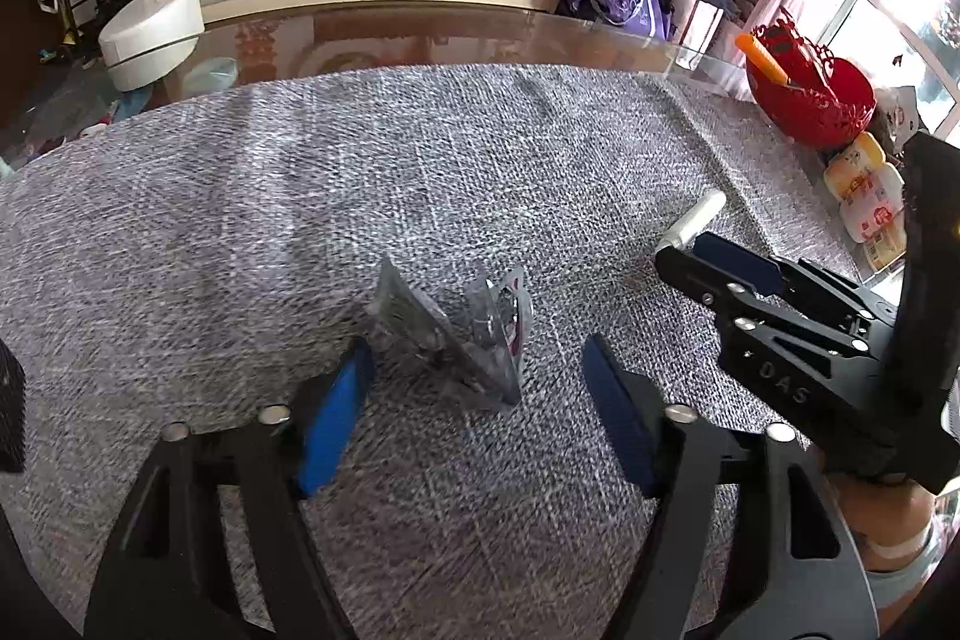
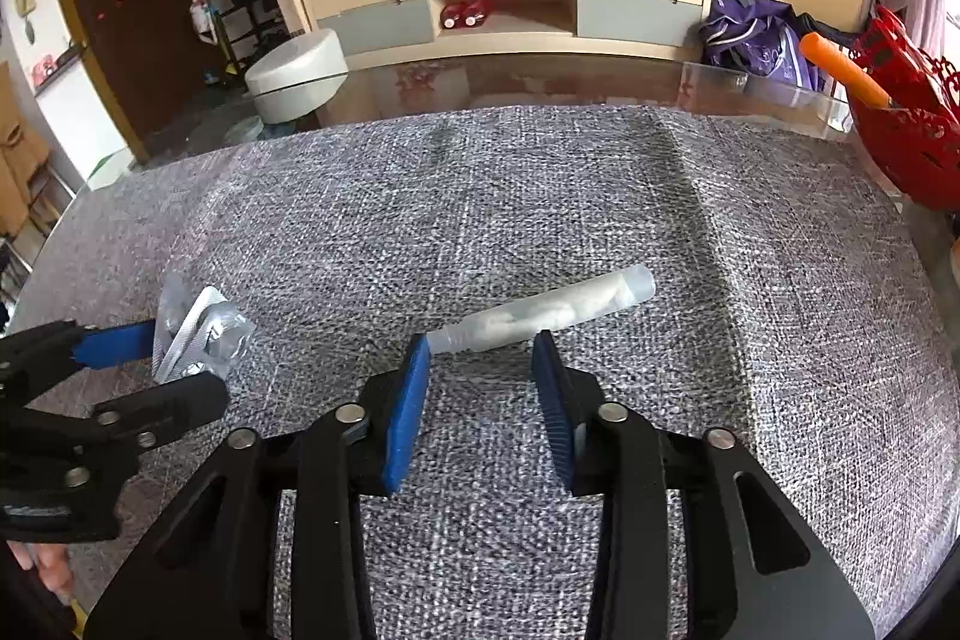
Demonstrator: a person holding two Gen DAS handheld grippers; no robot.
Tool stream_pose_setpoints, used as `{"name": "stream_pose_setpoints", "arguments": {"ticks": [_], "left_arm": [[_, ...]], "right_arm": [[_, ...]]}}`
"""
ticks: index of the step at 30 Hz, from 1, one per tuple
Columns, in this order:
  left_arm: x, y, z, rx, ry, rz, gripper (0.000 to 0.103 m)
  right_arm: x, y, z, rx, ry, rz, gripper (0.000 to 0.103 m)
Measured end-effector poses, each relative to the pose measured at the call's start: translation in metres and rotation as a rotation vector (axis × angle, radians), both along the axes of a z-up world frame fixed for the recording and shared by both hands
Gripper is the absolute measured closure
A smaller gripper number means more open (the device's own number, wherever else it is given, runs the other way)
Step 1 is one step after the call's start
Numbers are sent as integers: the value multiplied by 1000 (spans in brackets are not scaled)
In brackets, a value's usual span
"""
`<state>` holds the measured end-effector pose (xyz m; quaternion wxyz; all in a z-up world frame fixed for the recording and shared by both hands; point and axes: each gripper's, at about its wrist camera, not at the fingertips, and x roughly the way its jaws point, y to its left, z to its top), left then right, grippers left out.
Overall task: Collect trash
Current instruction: 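Grasp the grey foil packet with the left tool while the right tool grasps the white tube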
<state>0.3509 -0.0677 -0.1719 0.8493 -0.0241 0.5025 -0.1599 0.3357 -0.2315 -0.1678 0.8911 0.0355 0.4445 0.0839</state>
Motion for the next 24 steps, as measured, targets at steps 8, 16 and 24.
{"name": "stream_pose_setpoints", "arguments": {"ticks": [8,16,24], "left_arm": [[4,0,-2,23,-26,8,61],[0,3,-1,23,-39,5,62],[2,17,-2,10,-44,7,63]], "right_arm": [[-6,-5,-1,14,9,-15,77],[-3,-2,-1,44,15,-101,38],[20,2,-5,-21,-10,-180,47]]}}
